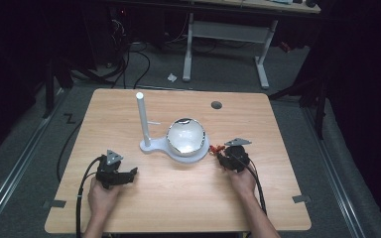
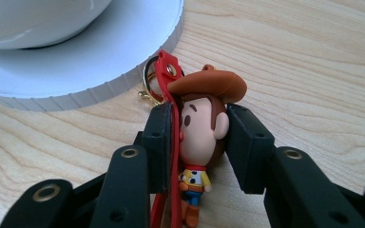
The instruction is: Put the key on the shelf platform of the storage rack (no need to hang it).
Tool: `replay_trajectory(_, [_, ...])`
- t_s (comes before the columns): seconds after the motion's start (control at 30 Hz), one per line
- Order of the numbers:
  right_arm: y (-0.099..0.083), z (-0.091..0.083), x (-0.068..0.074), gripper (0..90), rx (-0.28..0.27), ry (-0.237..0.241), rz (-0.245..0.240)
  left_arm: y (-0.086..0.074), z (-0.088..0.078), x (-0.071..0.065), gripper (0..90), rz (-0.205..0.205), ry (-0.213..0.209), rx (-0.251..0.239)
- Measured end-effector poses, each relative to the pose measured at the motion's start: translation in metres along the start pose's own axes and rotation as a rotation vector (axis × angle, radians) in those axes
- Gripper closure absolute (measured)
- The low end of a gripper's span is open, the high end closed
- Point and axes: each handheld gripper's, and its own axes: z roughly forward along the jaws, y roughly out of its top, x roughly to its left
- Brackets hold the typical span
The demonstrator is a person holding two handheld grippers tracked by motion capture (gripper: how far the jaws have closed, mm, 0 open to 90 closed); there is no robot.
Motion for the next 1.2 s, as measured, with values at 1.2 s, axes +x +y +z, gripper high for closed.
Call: replay_trajectory(1.2, [0.004, -0.071, -0.019, 63.7, -0.145, 0.106, -0.004, 0.0, 0.001, 0.0, 19.6, 0.0, 0.003, -0.002])
